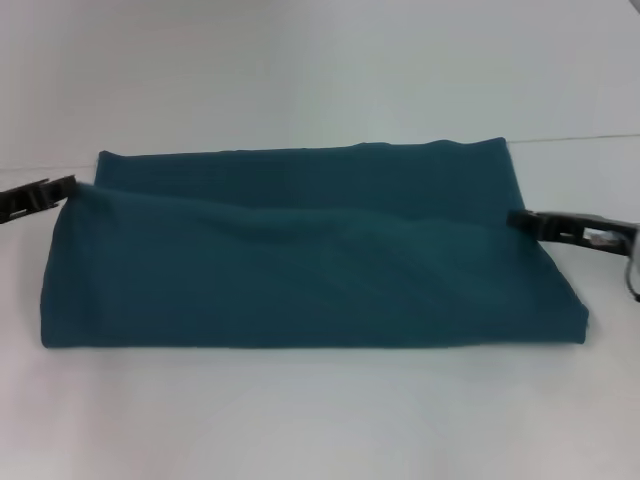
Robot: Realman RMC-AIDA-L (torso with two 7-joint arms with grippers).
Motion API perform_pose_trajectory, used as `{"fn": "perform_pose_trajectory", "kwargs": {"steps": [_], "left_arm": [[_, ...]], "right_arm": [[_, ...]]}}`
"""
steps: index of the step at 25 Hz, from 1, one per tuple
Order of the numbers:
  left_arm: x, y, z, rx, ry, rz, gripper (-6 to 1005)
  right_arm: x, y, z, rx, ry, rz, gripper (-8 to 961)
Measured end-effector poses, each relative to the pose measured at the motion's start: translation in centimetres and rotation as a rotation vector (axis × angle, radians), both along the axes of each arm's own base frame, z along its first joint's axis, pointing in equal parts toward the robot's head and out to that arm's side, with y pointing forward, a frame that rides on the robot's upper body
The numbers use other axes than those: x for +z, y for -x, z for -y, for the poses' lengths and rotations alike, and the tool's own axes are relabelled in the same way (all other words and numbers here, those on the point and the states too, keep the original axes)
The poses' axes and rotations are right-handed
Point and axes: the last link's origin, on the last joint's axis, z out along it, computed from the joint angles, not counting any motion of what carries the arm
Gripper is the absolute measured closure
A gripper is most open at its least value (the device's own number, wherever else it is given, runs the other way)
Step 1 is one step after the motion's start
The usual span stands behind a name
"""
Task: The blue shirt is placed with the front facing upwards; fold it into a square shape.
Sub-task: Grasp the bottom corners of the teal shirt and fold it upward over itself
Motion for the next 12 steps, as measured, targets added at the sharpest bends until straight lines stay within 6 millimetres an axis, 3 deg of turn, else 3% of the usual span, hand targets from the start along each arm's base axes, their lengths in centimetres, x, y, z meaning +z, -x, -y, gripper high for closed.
{"fn": "perform_pose_trajectory", "kwargs": {"steps": [8,12], "left_arm": [[-2.5,-2.2,-2.5,0.001,-0.027,-0.082,994],[-2.8,-3.4,-3.6,-0.014,-0.049,-0.118,994]], "right_arm": [[-2.0,1.4,-2.8,-0.048,-0.112,0.066,946],[-1.5,1.9,-3.7,-0.042,-0.171,0.063,947]]}}
